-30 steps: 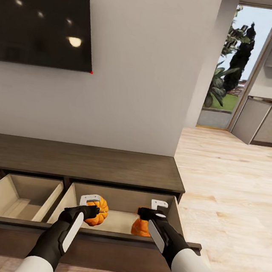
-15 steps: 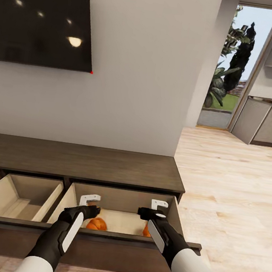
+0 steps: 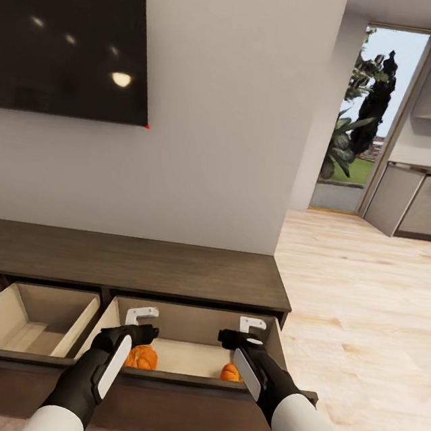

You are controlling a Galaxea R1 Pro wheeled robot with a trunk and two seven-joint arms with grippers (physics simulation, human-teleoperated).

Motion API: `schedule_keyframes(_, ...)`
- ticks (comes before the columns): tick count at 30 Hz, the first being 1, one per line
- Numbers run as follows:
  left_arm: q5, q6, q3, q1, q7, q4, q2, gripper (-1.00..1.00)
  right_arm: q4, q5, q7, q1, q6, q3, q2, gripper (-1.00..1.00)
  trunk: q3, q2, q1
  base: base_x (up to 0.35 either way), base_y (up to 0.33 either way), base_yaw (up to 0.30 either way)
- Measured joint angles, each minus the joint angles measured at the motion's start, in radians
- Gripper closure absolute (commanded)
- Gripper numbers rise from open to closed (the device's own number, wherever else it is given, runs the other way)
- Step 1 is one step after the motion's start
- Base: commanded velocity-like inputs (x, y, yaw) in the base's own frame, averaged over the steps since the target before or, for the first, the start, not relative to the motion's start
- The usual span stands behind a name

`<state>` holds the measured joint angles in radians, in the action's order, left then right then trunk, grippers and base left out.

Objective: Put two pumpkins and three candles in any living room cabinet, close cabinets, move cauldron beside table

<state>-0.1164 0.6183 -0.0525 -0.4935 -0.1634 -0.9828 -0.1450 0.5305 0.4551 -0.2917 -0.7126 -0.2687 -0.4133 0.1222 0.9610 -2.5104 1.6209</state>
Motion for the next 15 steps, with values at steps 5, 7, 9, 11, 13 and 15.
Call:
schedule_keyframes(5, -0.029, 0.006, -0.004, 0.0, 0.001, -0.001, 0.001, -1.0, 0.001, 0.008, 0.001, 0.0, -0.063, 0.001, 0.0, -1.0, -0.019, 0.001, -0.002, 0.0, 0.0, 0.0)
schedule_keyframes(7, -0.081, 0.008, 0.0, -0.002, 0.001, -0.001, 0.003, -1.0, 0.001, 0.01, 0.002, 0.0, -0.082, 0.003, 0.0, -1.0, -0.027, 0.002, -0.003, 0.0, 0.0, 0.0)
schedule_keyframes(9, -0.107, 0.021, 0.001, -0.002, -0.005, -0.002, 0.005, -1.0, 0.002, 0.011, 0.003, 0.0, -0.092, 0.004, 0.0, -1.0, -0.035, 0.002, -0.004, -0.059, 0.0, 0.0)
schedule_keyframes(11, -0.118, 0.071, 0.002, -0.003, -0.018, -0.007, 0.007, -1.0, 0.002, 0.011, 0.003, 0.0, -0.097, 0.004, 0.0, -1.0, -0.043, 0.003, -0.005, -0.232, 0.0, 0.0)
schedule_keyframes(13, -0.122, 0.105, -0.001, -0.003, -0.024, -0.026, 0.007, -1.0, 0.003, 0.012, 0.003, 0.0, -0.101, 0.004, 0.0, -1.0, -0.05, 0.003, -0.005, -0.227, 0.0, 0.0)
schedule_keyframes(15, -0.125, 0.116, -0.002, -0.003, -0.026, -0.036, 0.008, -1.0, 0.003, 0.013, 0.004, 0.0, -0.105, 0.005, 0.0, -1.0, -0.058, 0.004, -0.007, -0.099, 0.0, 0.0)
